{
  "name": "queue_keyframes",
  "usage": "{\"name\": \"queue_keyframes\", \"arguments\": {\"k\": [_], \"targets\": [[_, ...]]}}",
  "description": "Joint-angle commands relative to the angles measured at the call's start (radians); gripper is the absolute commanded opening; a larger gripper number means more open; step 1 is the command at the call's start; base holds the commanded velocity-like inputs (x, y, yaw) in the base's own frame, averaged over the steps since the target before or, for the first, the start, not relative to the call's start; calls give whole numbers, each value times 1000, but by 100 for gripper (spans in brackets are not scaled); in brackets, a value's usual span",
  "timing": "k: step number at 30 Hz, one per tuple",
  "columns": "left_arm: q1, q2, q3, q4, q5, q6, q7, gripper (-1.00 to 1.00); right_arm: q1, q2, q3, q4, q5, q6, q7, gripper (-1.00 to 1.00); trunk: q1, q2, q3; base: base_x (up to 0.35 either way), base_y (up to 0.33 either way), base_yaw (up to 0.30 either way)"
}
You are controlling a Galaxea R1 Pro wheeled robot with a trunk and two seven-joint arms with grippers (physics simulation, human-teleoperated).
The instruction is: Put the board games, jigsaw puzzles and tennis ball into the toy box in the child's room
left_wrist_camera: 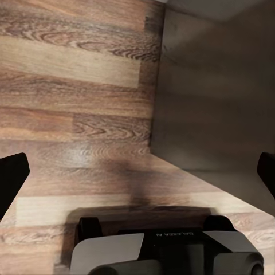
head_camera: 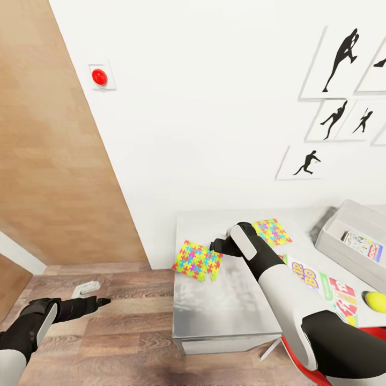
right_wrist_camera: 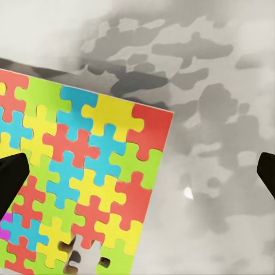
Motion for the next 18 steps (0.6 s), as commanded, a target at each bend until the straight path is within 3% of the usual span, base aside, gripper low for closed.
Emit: {"name": "queue_keyframes", "arguments": {"k": [1,18], "targets": [[-1,0,3,-1,4,8,-2,100,-1,-1,3,-1,-11,1,-10,100,1,-2,-3,0,0,0],[-1,0,3,-1,5,-46,-15,100,0,-2,5,-1,-11,1,-10,100,1,-2,-32,0,0,0]]}}
